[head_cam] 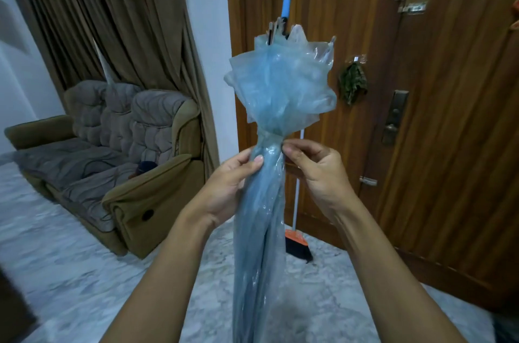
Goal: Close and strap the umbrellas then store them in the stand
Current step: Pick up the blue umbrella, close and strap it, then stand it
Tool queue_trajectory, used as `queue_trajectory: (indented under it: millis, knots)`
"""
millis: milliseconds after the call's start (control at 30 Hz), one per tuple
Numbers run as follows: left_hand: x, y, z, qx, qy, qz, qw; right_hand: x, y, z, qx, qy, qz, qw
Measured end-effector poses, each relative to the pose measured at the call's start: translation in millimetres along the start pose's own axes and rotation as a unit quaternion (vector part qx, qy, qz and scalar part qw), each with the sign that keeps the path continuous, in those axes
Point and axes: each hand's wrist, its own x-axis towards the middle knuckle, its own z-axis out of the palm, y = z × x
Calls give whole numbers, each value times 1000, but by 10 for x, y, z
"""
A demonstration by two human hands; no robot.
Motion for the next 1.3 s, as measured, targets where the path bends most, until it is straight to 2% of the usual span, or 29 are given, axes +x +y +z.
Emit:
queue_trajectory:
  millis: [100, 167, 233, 300, 400, 467, 567, 667, 833, 933, 1100, 1300]
  knots:
    - [401, -122, -31, 68, 73, 16, 995, 247, 121, -110, -69, 57, -27, 996]
    - [690, -205, -42, 151, 140, 61, 977, 440, 214, -174, -121, 109, -56, 985]
    - [959, -247, -25, 236, 161, 92, 954, 633, 273, -240, -157, 162, -81, 971]
    - [1208, -237, 0, 286, 152, 86, 942, 834, 292, -323, -179, 200, -96, 959]
    - [1598, -172, -26, 249, 100, 47, 962, 1164, 312, -465, -212, 228, -99, 945]
    - [1845, -172, -53, 249, 55, 46, 966, 1350, 345, -539, -228, 223, -106, 942]
    - [2087, -228, -85, 305, 9, 65, 950, 1537, 362, -617, -299, 200, -127, 925]
    - [2240, -295, -146, 214, -16, 64, 975, 1657, 365, -733, -296, 198, -112, 928]
    - [2469, -438, -197, 68, -32, 41, 996, 1828, 416, -802, -138, 208, -64, 966]
    - [2514, -503, -215, 24, -32, 20, 999, 1889, 490, -833, -159, 206, -74, 963]
    - [2594, -580, -305, 3, -44, 1, 999, 2000, 600, -905, -177, 215, -70, 958]
    - [2518, -574, -416, 57, -47, -1, 997, 2028, 712, -900, -56, 178, 21, 982]
